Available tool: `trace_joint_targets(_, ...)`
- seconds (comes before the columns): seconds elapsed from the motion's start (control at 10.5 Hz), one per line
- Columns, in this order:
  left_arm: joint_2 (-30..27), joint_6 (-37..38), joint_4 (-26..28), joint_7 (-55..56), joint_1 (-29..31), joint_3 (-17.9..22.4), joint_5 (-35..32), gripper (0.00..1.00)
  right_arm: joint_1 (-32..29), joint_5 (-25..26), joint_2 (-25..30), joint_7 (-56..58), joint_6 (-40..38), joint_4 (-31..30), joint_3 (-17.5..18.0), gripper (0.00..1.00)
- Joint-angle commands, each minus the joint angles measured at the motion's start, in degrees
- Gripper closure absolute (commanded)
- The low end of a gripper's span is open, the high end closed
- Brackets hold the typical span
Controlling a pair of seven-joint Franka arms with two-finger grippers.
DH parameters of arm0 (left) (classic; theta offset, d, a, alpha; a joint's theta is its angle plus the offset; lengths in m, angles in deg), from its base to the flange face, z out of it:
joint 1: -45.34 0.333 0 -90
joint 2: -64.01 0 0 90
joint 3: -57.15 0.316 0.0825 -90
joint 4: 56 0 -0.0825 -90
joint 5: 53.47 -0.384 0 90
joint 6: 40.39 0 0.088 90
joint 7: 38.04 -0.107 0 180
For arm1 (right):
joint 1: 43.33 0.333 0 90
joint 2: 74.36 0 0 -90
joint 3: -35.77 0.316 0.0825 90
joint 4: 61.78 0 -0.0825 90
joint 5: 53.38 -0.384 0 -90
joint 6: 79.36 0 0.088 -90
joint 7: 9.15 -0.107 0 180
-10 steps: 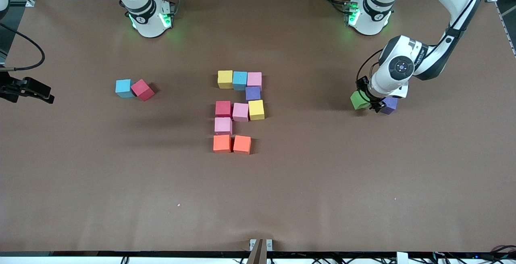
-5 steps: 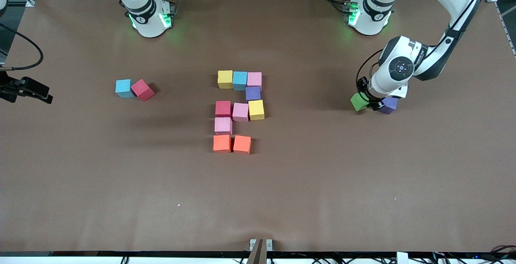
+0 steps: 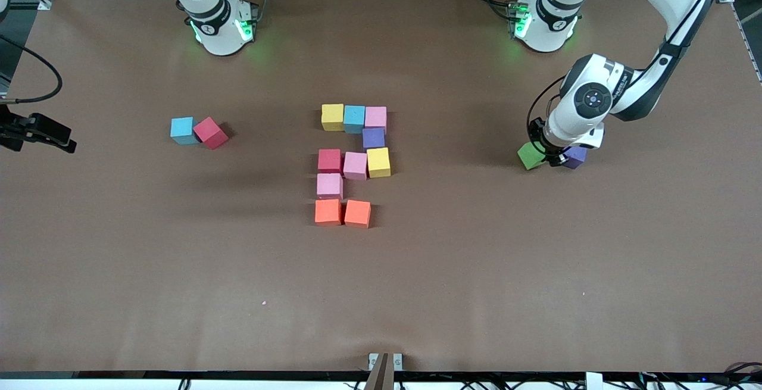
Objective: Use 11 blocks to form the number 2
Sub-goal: 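Grasp and lift the green cube with the left gripper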
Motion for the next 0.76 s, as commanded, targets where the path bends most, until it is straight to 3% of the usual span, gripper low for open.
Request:
trace_joint_targets(0.0, 3.29, 0.27, -4.39, 0.12, -6.01, -0.39, -6.38, 0.91, -0.75, -0.32, -0.52, -0.73, -0.26, 1.05, 0.55, 0.00)
trace_joint_targets(0.19, 6.89, 2.80, -10.35, -2.68, -9.80, -0.39, -9.12, 0.91, -0.49, -0.23, -0.52, -0.65, -0.34, 0.87, 0.55, 0.00)
trace_joint_targets(0.67, 22.88, 19.15, -37.67, -6.21, -22.27, 0.14, -9.22, 0.91, -0.75, -0.32, -0.61, -0.73, -0.26, 1.05, 0.55, 0.00)
